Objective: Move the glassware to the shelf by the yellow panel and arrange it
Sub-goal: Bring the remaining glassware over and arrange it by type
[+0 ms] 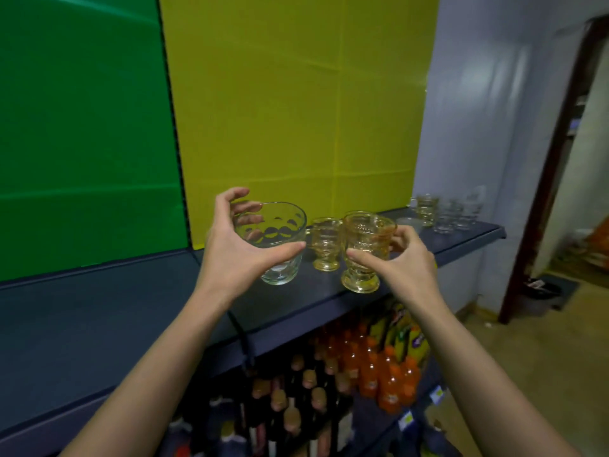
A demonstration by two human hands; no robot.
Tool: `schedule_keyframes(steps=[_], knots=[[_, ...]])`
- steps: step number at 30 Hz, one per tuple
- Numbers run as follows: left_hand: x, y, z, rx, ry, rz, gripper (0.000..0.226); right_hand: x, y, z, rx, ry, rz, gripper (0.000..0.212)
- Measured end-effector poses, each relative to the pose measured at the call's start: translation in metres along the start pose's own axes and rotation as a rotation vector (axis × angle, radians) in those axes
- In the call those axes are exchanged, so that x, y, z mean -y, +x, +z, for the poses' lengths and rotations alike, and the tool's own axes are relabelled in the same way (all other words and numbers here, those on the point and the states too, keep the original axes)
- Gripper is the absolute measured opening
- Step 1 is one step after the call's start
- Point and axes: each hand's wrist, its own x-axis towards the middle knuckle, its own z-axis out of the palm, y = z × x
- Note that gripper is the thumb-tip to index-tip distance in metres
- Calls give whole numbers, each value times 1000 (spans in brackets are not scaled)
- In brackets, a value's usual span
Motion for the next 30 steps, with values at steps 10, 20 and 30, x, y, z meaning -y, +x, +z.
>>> schedule_keyframes(steps=[10, 20, 30], knots=[[8, 10, 86, 9, 37, -48, 98, -75, 60, -15, 83, 118, 74, 69], [18, 55, 127, -50, 139, -26, 90, -109, 105, 27, 166, 166, 71, 70], [9, 95, 166, -53, 211, 10, 93, -126, 124, 52, 223, 204, 14, 67]])
